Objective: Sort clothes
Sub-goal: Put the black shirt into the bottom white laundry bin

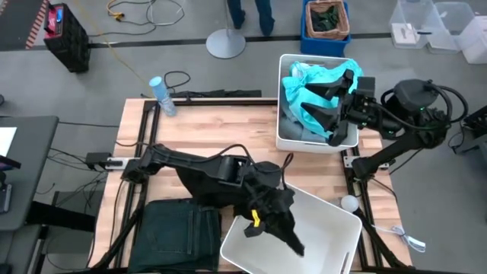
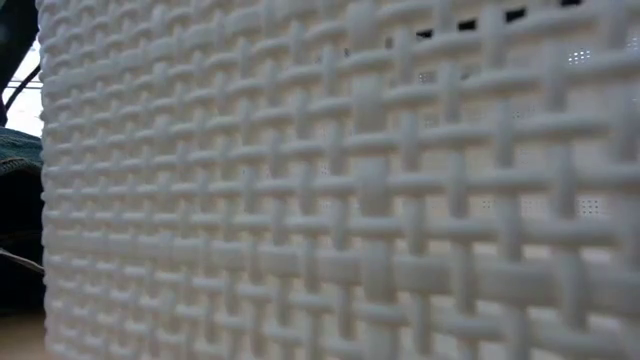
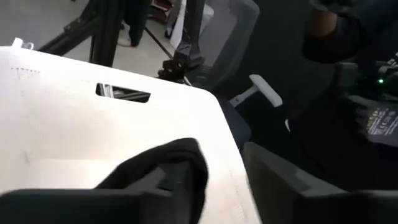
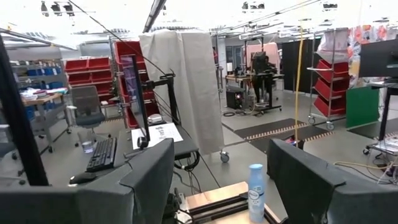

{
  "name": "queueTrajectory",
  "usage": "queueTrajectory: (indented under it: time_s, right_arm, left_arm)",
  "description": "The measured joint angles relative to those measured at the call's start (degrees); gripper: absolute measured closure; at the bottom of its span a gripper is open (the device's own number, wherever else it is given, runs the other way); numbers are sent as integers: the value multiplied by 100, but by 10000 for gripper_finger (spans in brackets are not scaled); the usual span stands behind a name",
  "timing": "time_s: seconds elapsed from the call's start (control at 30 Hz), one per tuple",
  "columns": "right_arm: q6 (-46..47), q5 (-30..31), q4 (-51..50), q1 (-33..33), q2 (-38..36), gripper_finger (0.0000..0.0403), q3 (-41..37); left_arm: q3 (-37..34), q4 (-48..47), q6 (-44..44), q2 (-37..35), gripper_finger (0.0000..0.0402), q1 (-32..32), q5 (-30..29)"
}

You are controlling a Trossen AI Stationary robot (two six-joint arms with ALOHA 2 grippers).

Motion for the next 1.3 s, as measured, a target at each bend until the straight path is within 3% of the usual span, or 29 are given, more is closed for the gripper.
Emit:
queueTrajectory:
  time_s: [0.1,0.23,0.47,0.63,0.8,0.93,1.13,1.3]
  right_arm:
    - [1,-1,-5,71,0,126,0]
    - [-1,0,-34,114,0,126,0]
    - [-18,-2,-31,102,0,126,0]
    - [-21,-2,-28,42,0,126,0]
    - [-45,-2,-24,13,0,126,0]
    - [-43,-2,-26,13,0,126,0]
    - [-43,-2,-26,13,0,126,0]
    - [10,-4,-22,15,0,126,0]
  left_arm:
    - [0,1,-62,-146,223,40,-5]
    - [2,-113,-109,-523,201,102,-238]
    - [4,-2254,1006,-862,201,-107,-2200]
    - [-2,-2571,1580,-873,200,-354,-3201]
    - [-4,-2941,1502,-1129,205,-479,-4133]
    - [7,-3991,1261,-1655,212,-455,-4935]
    - [-17,-6185,495,-2198,213,-375,-5258]
    - [-679,-6038,92,-2488,205,-364,-5174]
